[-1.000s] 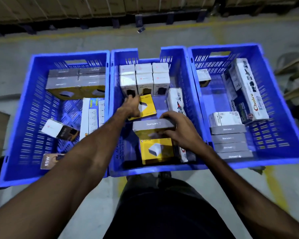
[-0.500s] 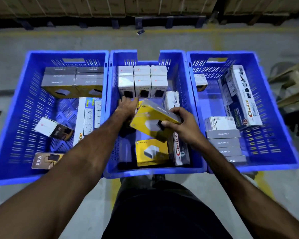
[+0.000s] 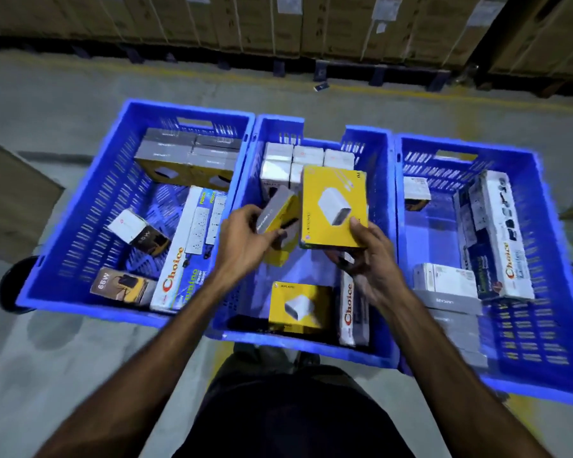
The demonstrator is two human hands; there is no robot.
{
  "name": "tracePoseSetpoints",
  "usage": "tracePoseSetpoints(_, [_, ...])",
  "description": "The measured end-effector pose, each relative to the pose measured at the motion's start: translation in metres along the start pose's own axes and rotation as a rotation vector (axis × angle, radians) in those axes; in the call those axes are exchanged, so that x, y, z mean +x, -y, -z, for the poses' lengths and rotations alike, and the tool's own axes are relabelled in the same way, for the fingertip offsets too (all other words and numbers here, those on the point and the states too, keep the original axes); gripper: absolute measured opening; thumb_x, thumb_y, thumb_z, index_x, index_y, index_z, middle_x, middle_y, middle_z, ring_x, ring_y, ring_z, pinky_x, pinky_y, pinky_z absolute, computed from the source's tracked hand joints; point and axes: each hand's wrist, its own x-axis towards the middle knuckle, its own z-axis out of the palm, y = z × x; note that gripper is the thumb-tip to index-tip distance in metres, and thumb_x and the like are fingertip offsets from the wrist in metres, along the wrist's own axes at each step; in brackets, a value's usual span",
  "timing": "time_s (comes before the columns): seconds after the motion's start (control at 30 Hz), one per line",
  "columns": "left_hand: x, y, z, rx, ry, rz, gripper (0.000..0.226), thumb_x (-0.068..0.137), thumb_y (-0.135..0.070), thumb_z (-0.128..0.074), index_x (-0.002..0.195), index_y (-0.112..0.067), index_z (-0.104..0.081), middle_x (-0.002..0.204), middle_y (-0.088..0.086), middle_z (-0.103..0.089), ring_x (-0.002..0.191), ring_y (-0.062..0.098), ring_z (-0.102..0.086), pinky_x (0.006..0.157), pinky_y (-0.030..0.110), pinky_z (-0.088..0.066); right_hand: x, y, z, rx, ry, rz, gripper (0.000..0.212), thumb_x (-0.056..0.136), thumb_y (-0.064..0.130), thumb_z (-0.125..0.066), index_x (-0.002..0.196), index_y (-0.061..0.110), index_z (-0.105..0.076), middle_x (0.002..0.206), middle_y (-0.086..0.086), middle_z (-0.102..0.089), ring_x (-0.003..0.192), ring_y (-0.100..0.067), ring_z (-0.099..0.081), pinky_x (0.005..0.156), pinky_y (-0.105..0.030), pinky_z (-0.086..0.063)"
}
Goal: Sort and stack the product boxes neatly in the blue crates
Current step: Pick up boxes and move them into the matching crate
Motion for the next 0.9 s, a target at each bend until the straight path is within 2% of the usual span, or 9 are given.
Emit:
tracePoseSetpoints(0.13, [-0.041, 0.006, 0.052, -0.31, -0.275, 0.152, 0.025, 0.079, -0.025, -0.092, 0.092, -0.015, -0.073, 0.085, 0.002, -0.077, 0.075, 0.014, -0.071, 0.068, 0.033, -0.057, 0.008, 0.014, -0.02, -0.116, 0.08, 0.081, 0.012, 0.099, 0.024, -0.066, 0.11, 0.022, -0.068, 0.107, -0.002, -0.075, 0.091, -0.021, -0.073, 0.067, -0.037, -0.063])
tracePoseSetpoints(0.23, [-0.054, 0.024, 0.094, -0.522, -0.444, 0.247, 0.016, 0.083, -0.017, -0.089, 0.089, -0.012, -0.075, 0.085, 0.002, -0.078, 0.076, 0.02, -0.07, 0.072, 0.036, -0.057, 0.016, 0.014, -0.056, -0.197, 0.176, 0.061, 0.015, 0.099, 0.02, -0.067, 0.114, 0.02, -0.067, 0.11, -0.005, -0.073, 0.092, -0.025, -0.073, 0.071, -0.042, -0.066])
tracePoseSetpoints(0.33, [-0.052, 0.047, 0.137, -0.492, -0.562, 0.326, 0.024, 0.079, -0.028, -0.091, 0.084, -0.013, -0.073, 0.079, 0.006, -0.072, 0.068, 0.021, -0.062, 0.059, 0.037, -0.052, 0.026, 0.002, -0.106, -0.393, 0.253, 0.031, 0.032, 0.097, 0.021, -0.072, 0.126, 0.009, -0.064, 0.109, -0.011, -0.072, 0.089, -0.025, -0.074, 0.072, -0.045, -0.066])
tracePoseSetpoints(0.4, [-0.04, 0.061, 0.163, -0.412, -0.603, 0.343, 0.038, 0.071, -0.043, -0.091, 0.085, -0.012, -0.075, 0.083, 0.014, -0.076, 0.062, 0.023, -0.064, 0.051, 0.048, -0.055, 0.034, -0.006, -0.14, -0.523, 0.278, 0.033, 0.043, 0.093, 0.025, -0.078, 0.128, 0.008, -0.061, 0.113, -0.017, -0.073, 0.088, -0.032, -0.076, 0.073, -0.052, -0.066])
tracePoseSetpoints(0.47, [-0.021, 0.069, 0.184, -0.304, -0.657, 0.31, 0.039, 0.063, -0.05, -0.088, 0.079, -0.017, -0.074, 0.08, 0.01, -0.076, 0.064, 0.019, -0.064, 0.062, 0.052, -0.058, 0.047, -0.011, -0.176, -0.655, 0.282, 0.061, 0.043, 0.088, 0.026, -0.079, 0.124, 0.011, -0.062, 0.111, -0.019, -0.073, 0.088, -0.034, -0.077, 0.07, -0.053, -0.066])
tracePoseSetpoints(0.57, [0.022, 0.072, 0.206, -0.135, -0.625, 0.307, 0.048, 0.052, -0.059, -0.082, 0.076, -0.02, -0.071, 0.072, -0.003, -0.069, 0.077, 0.028, -0.072, 0.069, 0.043, -0.055, 0.069, -0.014, -0.226, -0.942, 0.23, 0.165, 0.043, 0.072, 0.039, -0.079, 0.109, 0.02, -0.067, 0.094, -0.007, -0.077, 0.068, -0.023, -0.075, 0.059, -0.042, -0.065])
tracePoseSetpoints(0.67, [0.073, 0.075, 0.221, 0.087, -0.486, 0.336, 0.068, 0.046, -0.071, -0.077, 0.089, -0.018, -0.075, 0.087, 0.005, -0.075, 0.089, 0.03, -0.073, 0.074, 0.04, -0.055, 0.089, -0.017, -0.267, -1.242, 0.168, 0.263, 0.038, 0.062, 0.047, -0.07, 0.085, 0.016, -0.068, 0.085, -0.005, -0.075, 0.074, -0.026, -0.073, 0.065, -0.037, -0.06])
tracePoseSetpoints(0.77, [0.119, 0.08, 0.228, 0.312, -0.308, 0.317, 0.047, 0.062, -0.05, -0.086, 0.09, -0.014, -0.074, 0.095, 0.012, -0.076, 0.094, 0.033, -0.073, 0.076, 0.039, -0.058, 0.103, -0.026, -0.297, -1.38, 0.157, 0.264, 0.032, 0.069, 0.04, -0.069, 0.08, 0.01, -0.07, 0.078, -0.006, -0.072, 0.072, -0.027, -0.069, 0.058, -0.03, -0.051])
tracePoseSetpoints(0.9, [0.158, 0.09, 0.226, 0.491, -0.21, 0.274, 0.045, 0.069, -0.038, -0.088, 0.1, -0.009, -0.074, 0.102, 0.016, -0.075, 0.098, 0.037, -0.073, 0.074, 0.04, -0.056, 0.126, -0.053, -0.32, -1.321, 0.171, 0.204, 0.026, 0.07, 0.029, -0.072, 0.066, 0.003, -0.07, 0.051, -0.006, -0.061, 0.041, -0.023, -0.059, 0.045, -0.039, -0.055])
